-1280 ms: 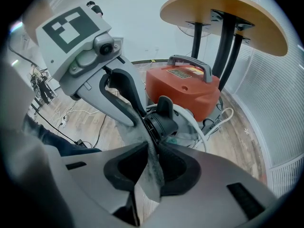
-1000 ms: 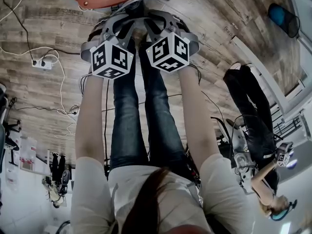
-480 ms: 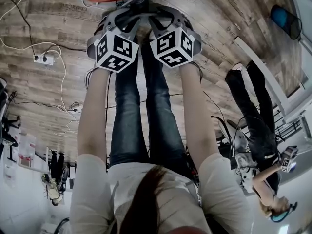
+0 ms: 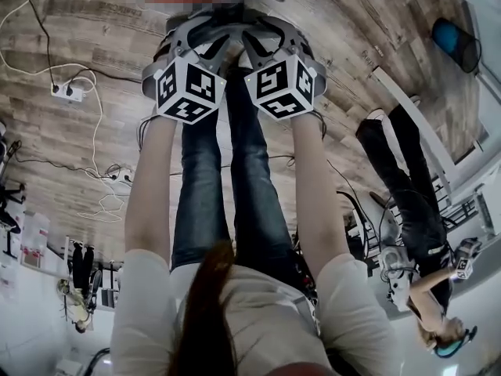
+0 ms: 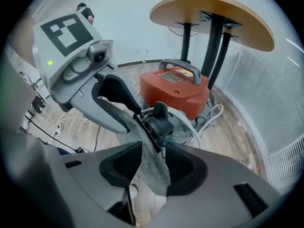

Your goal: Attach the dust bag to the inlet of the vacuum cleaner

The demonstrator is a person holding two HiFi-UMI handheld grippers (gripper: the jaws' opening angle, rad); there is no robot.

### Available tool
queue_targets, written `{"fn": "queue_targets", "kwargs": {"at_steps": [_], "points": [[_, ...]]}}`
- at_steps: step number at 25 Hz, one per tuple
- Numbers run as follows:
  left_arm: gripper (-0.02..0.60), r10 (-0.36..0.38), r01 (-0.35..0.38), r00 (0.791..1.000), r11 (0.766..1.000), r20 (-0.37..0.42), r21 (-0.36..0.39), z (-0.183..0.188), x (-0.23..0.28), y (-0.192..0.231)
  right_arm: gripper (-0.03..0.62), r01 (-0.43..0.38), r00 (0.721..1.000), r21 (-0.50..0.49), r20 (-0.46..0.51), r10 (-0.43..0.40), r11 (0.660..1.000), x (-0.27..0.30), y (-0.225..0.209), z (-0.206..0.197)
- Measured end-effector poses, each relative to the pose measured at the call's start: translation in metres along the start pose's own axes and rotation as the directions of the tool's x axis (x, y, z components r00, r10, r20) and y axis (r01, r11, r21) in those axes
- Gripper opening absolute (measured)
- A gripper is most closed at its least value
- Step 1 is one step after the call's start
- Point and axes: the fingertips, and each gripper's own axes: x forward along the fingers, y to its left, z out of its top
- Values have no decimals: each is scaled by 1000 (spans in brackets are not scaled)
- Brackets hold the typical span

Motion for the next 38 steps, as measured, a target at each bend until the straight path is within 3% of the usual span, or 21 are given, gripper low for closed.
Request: {"fn": "queue_targets", "kwargs": {"at_steps": [7, 9, 16, 24, 27, 31, 38], "points": [[189, 25, -24, 999, 999, 33, -34, 8, -12, 2, 133, 28, 999, -39, 35, -26, 999, -7, 2, 16], [153, 38, -35, 998, 998, 51, -54, 12, -17, 5, 112, 48, 997, -37, 54, -46, 998, -11, 0, 21], [36, 103, -93, 989, 991, 102, -99, 25, -36, 16, 30, 93, 991, 5, 94, -93, 996, -24, -7, 37], [18, 151, -133, 977, 983, 148, -125, 45, -64, 18, 5, 125, 976, 91, 167, -138, 988, -51, -5, 61], [17, 185, -155, 963, 975, 196, -159, 58, -80, 20, 5, 119, 962, 207, 219, -165, 971, -66, -9, 70], [17, 255, -203, 931, 956, 261, -210, 74, -109, 21, 5, 96, 926, 386, 303, -224, 918, -92, -18, 82], [17, 352, -274, 872, 926, 339, -259, 104, -166, 28, 5, 124, 871, 502, 358, -336, 856, -144, -27, 98]]}}
